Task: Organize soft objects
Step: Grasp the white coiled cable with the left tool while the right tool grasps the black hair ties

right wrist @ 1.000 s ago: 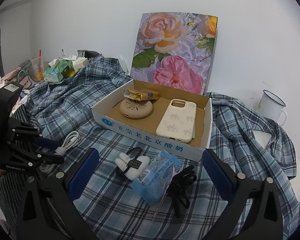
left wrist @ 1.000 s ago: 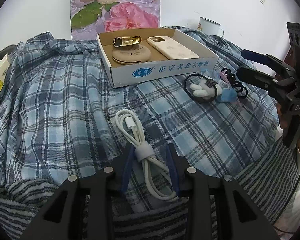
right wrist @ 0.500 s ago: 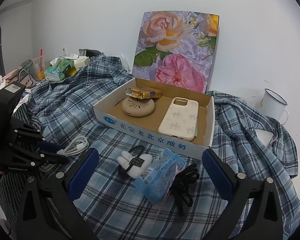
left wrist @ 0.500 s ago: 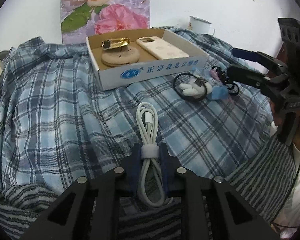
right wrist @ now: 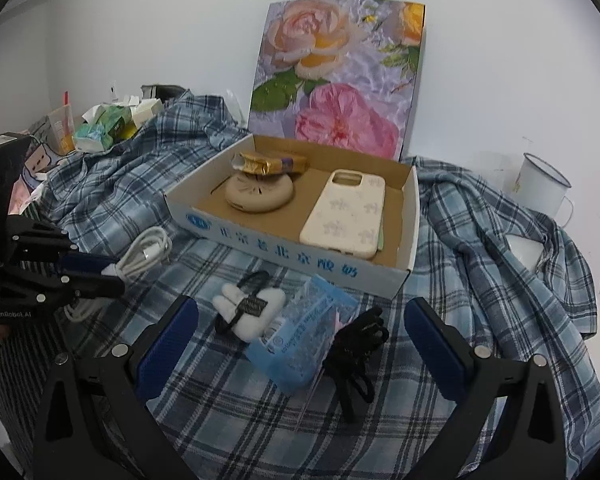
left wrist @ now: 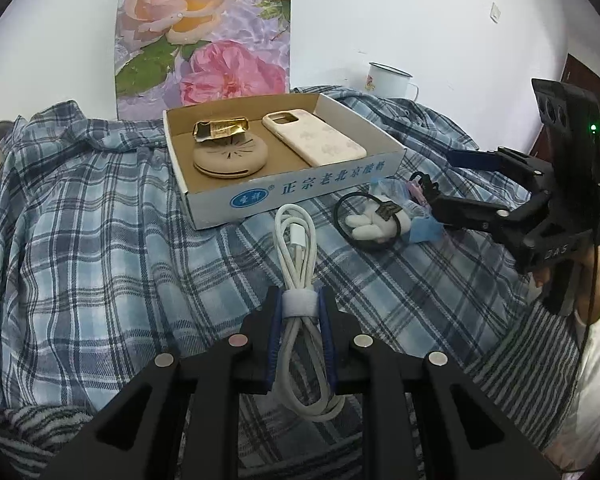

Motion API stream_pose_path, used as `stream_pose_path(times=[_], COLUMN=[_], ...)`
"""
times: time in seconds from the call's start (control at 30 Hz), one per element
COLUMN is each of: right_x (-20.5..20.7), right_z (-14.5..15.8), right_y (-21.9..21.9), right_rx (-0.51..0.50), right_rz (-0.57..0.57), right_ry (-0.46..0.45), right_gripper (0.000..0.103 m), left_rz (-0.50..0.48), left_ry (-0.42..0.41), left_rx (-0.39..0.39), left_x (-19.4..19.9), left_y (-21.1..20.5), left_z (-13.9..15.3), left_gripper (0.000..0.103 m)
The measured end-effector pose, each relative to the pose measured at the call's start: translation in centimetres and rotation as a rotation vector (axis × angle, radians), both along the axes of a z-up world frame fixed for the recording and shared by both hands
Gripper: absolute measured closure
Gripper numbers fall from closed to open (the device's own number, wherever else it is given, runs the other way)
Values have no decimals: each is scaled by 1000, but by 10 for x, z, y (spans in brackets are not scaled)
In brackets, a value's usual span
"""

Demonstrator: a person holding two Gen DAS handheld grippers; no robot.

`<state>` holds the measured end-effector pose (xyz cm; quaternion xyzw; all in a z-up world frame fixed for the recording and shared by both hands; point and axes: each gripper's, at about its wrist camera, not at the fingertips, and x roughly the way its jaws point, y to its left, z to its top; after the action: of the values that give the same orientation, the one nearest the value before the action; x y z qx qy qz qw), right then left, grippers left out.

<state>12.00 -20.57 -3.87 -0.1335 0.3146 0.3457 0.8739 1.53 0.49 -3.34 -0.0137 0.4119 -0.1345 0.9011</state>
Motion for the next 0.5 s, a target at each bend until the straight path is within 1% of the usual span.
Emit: stream_pose_path(times=[0.1,0.17,0.3,0.37,0.4,0.43,0.5], right_x=[2,3,8,15,19,23,29], right_z=[0,-1,-4,-6,-6,-6,-8], right_y=[-5,-6,-15,-21,-24,-26,-28], right_rx=[-18,-59,-83,-91,-80,-65,-46], right_rz=[28,57,150,140,131,125,106], right_ry=[14,12,44,69,90,111,138], right_gripper=[0,0,1,6,13,18,22], left_rz=[-3,-5,-2,-3,-1,-1,-2], left_ry=[4,13,9,10,10,10,8], left_rx=[-16,-28,-31,-31,-31,-32,-34], left_x=[0,0,0,0,0,-1,0], left_y=[2,3,3,3,3,3,3], left_z=[-1,-3,-2,-2,-2,-2,-2], left_gripper=[84,84,84,84,84,84,84])
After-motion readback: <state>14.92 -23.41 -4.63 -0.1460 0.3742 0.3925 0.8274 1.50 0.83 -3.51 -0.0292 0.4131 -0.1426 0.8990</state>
